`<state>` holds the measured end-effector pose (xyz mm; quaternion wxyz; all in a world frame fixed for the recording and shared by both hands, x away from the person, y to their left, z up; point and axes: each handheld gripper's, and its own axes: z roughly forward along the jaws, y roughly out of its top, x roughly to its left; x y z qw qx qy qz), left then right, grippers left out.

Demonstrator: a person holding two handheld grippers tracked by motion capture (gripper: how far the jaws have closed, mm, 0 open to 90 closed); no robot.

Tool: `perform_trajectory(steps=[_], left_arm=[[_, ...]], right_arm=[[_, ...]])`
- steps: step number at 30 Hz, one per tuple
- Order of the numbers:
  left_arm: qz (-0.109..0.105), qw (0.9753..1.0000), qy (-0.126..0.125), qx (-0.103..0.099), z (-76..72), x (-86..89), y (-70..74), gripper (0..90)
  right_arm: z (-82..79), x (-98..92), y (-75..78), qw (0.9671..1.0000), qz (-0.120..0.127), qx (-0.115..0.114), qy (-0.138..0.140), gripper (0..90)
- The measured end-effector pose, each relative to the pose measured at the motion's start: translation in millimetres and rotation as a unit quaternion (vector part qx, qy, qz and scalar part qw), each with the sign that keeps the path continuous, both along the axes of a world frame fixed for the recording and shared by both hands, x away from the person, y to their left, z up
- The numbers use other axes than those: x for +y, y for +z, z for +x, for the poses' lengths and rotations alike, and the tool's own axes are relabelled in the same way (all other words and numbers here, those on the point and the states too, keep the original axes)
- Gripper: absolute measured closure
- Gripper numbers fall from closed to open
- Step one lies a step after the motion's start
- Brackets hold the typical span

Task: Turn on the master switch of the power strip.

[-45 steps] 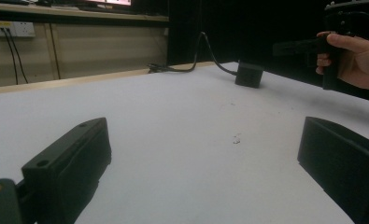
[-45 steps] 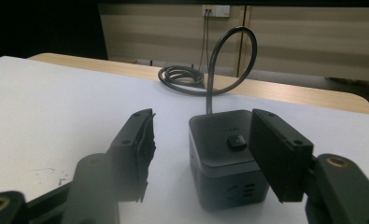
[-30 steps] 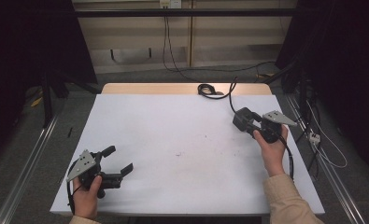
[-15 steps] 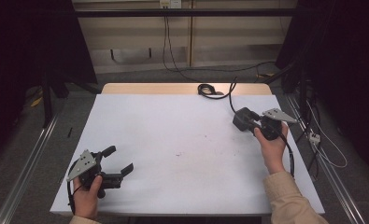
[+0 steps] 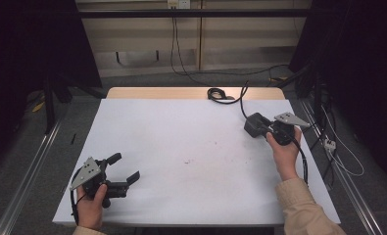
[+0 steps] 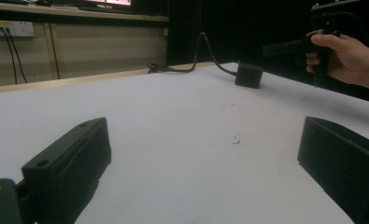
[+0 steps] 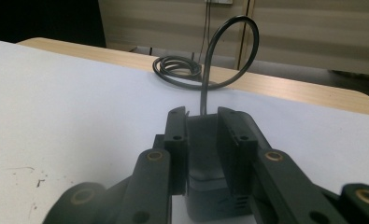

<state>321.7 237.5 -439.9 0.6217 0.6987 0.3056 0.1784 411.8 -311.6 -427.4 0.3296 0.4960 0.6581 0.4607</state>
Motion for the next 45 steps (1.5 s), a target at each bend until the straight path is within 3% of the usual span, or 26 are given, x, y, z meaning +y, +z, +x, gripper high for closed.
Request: perform_trajectory(steps=[15, 45], left_arm=[[0.0, 1.0, 0.001, 0.001, 0.2, -0.8, -0.3, 2.5], [0.0, 1.0, 0.0, 0.001, 0.3, -1.1, -0.4, 2.5]], right_arm=[[2.7, -7.5, -3.4, 0.9998, 0.014, 0.011, -0.009, 79.0], [12.2, -4.8, 1.7, 0.9997, -0.013, 0.018, -0.002, 84.0]])
